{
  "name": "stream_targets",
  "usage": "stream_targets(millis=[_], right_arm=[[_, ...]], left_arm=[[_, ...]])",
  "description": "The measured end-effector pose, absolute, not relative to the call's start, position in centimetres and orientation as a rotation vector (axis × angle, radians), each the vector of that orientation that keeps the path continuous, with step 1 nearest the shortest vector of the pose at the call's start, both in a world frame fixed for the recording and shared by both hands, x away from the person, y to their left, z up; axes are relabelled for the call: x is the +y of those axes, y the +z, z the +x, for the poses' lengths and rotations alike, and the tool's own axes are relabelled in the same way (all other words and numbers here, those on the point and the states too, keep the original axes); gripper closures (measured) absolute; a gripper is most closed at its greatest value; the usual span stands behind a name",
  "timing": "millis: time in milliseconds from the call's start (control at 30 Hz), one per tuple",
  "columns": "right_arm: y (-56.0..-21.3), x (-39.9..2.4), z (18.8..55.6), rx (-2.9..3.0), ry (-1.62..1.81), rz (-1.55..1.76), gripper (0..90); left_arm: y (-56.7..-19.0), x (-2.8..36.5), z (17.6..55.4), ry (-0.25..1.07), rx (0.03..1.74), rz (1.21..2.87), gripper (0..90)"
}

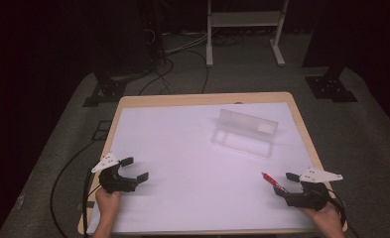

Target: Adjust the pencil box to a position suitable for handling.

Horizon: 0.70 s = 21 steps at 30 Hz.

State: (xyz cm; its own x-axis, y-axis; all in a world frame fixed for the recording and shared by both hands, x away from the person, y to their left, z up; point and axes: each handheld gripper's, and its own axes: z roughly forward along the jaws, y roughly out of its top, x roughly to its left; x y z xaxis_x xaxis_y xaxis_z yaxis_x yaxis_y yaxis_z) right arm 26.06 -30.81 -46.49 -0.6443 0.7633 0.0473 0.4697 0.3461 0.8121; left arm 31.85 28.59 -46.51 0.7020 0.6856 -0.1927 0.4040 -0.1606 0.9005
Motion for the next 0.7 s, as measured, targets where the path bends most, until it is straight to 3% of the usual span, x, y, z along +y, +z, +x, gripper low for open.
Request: stream_targets(millis=[700], right_arm=[[-43.6, -28.9, 28.7, 2.33, 1.197, 0.952, 24.0]], left_arm=[[-46.5, 28.5, 31.7, 0.314, 0.856, 1.798, 0.0]])
